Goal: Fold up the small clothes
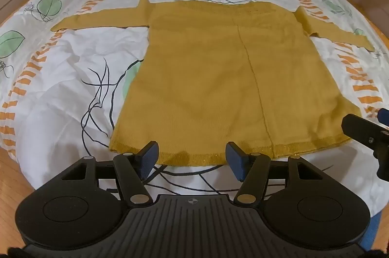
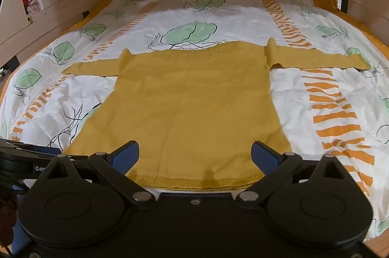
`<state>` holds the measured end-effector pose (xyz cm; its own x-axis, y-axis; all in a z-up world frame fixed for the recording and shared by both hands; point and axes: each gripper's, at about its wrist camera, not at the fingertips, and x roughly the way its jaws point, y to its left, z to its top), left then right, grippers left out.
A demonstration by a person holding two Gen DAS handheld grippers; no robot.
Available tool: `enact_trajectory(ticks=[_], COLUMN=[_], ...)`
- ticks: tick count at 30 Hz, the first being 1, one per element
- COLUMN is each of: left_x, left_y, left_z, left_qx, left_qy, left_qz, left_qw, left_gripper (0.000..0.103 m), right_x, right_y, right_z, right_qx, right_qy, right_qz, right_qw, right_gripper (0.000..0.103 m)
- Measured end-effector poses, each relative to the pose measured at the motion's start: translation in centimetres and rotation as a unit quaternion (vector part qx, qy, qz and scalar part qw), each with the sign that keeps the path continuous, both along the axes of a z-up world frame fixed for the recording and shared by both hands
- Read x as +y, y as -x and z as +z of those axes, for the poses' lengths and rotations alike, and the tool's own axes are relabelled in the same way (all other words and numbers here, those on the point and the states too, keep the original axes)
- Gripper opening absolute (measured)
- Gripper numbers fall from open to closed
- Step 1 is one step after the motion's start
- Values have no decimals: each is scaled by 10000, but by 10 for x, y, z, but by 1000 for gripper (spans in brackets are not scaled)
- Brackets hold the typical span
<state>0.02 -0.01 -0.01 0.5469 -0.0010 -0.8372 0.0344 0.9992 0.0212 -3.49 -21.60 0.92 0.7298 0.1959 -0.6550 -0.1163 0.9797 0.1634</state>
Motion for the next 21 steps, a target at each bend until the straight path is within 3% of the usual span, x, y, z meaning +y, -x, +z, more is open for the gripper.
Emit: enact_trajectory(ticks=[21], left_x=[-2], left_y=[1], left_z=[-3], left_qx=[37], left_qy=[78], left_qz=[5], left_qw=[10000], left_gripper=[59], right_x=[1], right_y=[-2], right_z=[-3], right_qx=[92], right_qy=[72], right_qz=[24], right_qw=[9999], right_gripper=[99])
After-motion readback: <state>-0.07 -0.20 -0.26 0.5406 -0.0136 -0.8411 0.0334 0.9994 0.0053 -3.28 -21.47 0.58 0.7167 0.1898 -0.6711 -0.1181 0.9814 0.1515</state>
